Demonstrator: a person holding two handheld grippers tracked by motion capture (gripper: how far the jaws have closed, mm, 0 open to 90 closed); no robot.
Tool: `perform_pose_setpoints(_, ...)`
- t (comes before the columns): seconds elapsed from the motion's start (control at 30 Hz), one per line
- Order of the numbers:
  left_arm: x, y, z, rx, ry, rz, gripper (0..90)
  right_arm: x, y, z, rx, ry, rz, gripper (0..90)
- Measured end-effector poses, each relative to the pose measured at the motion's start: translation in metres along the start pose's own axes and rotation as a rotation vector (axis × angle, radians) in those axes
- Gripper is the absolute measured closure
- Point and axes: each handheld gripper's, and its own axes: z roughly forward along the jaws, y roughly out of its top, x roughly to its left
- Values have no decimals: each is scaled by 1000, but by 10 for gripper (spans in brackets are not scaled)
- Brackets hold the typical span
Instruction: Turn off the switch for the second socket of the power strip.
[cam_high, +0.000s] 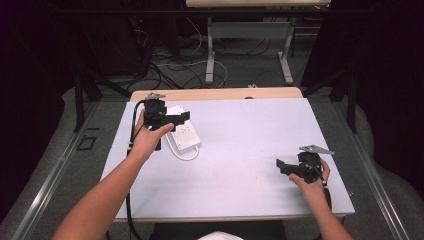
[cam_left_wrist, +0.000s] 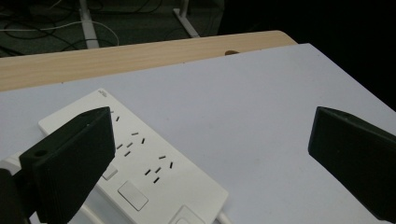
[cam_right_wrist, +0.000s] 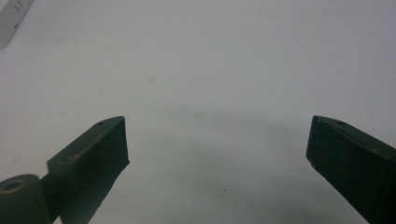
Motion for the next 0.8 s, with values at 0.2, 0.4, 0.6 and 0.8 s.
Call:
perform_pose_setpoints(0.2, -6, -3, -10, 10, 10, 57, 6, 1, 0, 0, 2, 1, -3, 49)
perform_pose_setpoints(0.4, -10, -9, -22, 17, 18, 105, 18, 1, 0, 0, 1, 1, -6, 49)
perform_pose_setpoints(0.6, -11, -18, -32, 14, 20, 117, 22, 1, 0, 0, 2, 3, -7, 49)
perform_pose_setpoints(0.8, -14, -29, -42, 10, 11, 124, 25, 2, 0, 1, 1, 4, -9, 49)
